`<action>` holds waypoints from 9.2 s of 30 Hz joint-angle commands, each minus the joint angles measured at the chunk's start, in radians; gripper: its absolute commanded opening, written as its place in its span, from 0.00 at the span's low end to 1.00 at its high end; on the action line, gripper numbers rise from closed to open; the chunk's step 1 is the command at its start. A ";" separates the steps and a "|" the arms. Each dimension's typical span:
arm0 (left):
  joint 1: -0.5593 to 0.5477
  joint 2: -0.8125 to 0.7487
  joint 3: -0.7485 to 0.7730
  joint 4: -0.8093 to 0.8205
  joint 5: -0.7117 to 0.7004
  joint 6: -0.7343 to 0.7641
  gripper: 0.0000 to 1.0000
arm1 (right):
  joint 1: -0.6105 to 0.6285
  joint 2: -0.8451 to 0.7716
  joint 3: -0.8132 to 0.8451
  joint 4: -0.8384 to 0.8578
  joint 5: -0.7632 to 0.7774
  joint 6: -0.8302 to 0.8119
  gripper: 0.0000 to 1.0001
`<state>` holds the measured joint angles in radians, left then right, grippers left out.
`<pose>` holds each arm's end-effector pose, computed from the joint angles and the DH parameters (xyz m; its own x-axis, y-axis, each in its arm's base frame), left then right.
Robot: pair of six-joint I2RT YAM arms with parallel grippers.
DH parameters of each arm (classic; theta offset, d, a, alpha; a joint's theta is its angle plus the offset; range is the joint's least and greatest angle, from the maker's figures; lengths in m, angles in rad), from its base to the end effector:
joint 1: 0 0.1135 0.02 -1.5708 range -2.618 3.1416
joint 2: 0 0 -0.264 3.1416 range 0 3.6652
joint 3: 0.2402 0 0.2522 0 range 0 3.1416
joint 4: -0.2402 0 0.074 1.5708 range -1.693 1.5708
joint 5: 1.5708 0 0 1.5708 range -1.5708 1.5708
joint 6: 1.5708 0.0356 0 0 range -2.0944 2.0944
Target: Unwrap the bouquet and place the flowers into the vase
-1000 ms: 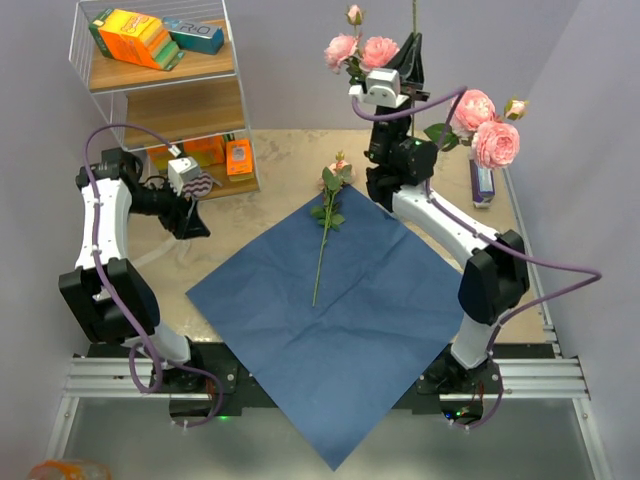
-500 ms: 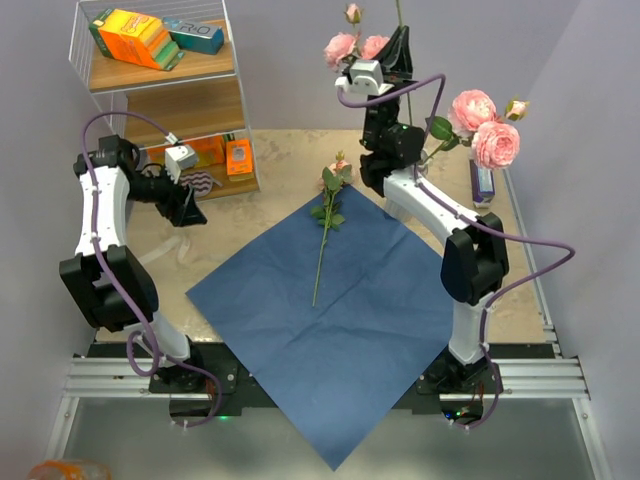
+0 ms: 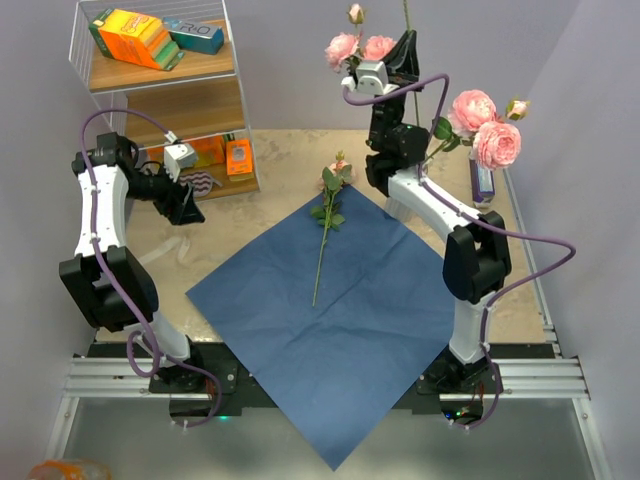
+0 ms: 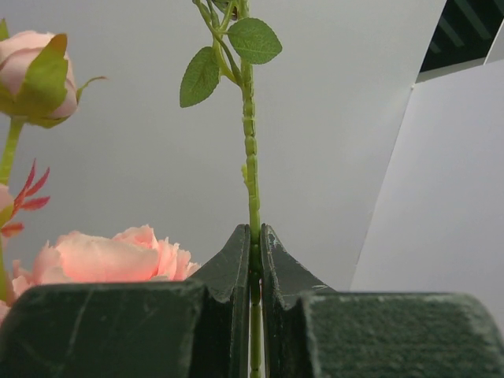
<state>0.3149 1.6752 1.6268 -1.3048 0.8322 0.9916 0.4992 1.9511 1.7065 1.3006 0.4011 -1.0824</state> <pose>0.3088 0.0729 0.3285 -0.5556 0.4116 -0.7224 0.7459 0.6305 -0.2145 0.3778 0.1902 0.4505 0.5987 -0.5995 -0.5311 0.5472 0.7904 -0.2753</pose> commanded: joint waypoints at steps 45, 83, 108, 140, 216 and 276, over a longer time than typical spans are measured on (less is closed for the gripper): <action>0.012 -0.108 0.024 -0.011 -0.013 0.013 0.81 | 0.032 -0.307 -0.419 0.505 0.361 0.098 0.27; 0.012 -0.158 0.082 -0.010 0.047 -0.122 0.82 | 0.237 -0.767 -0.556 -1.391 0.628 1.208 0.90; 0.010 -0.149 0.044 -0.010 0.076 -0.107 0.82 | 0.538 -0.799 -0.877 -1.307 0.556 1.142 0.77; 0.012 -0.187 -0.008 -0.010 0.053 -0.044 0.82 | 0.374 0.149 -0.208 -1.587 0.395 1.793 0.68; 0.029 -0.131 0.002 -0.010 0.028 0.004 0.80 | 0.091 -0.350 -0.351 0.180 0.105 0.167 0.00; 0.032 -0.088 -0.024 -0.010 0.015 0.025 0.80 | 0.018 -0.175 -0.306 0.376 0.197 0.237 0.00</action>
<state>0.3344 1.6012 1.6096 -1.3106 0.8330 0.9894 0.5205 1.7882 1.4418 1.3037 0.5667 -0.8314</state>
